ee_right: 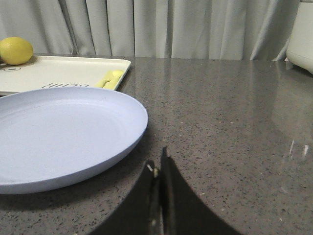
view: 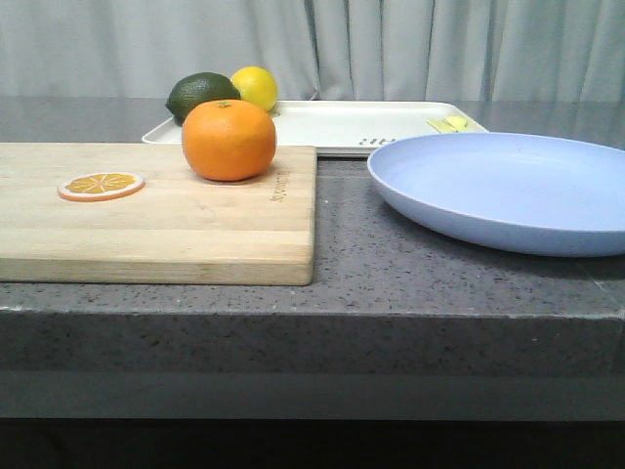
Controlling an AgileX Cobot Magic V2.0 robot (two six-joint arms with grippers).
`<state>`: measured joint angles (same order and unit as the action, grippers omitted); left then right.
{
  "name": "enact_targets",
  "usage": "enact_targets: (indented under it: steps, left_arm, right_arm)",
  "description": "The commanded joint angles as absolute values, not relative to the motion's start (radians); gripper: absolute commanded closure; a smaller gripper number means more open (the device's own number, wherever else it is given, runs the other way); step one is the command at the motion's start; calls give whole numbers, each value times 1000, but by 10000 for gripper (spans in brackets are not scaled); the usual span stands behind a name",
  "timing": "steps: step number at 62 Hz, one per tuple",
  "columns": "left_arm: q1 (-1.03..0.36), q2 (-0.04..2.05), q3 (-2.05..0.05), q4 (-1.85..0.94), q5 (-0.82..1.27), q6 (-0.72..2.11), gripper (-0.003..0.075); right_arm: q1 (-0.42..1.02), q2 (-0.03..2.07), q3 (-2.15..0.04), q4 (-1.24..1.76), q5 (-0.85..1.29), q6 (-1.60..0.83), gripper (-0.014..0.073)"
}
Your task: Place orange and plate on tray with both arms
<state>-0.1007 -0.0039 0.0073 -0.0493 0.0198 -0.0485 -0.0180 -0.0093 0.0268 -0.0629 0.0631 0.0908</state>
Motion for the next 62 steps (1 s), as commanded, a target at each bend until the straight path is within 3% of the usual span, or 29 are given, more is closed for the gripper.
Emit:
enact_targets:
  steps: [1,62]
  left_arm:
    - [-99,-24,35,-56,-63,-57,740]
    - [-99,-20,-37,-60,-38,-57,740]
  right_arm:
    - [-24,-29,2,-58,-19,81,662]
    - [-23,-28,-59,-58,-44,81,662]
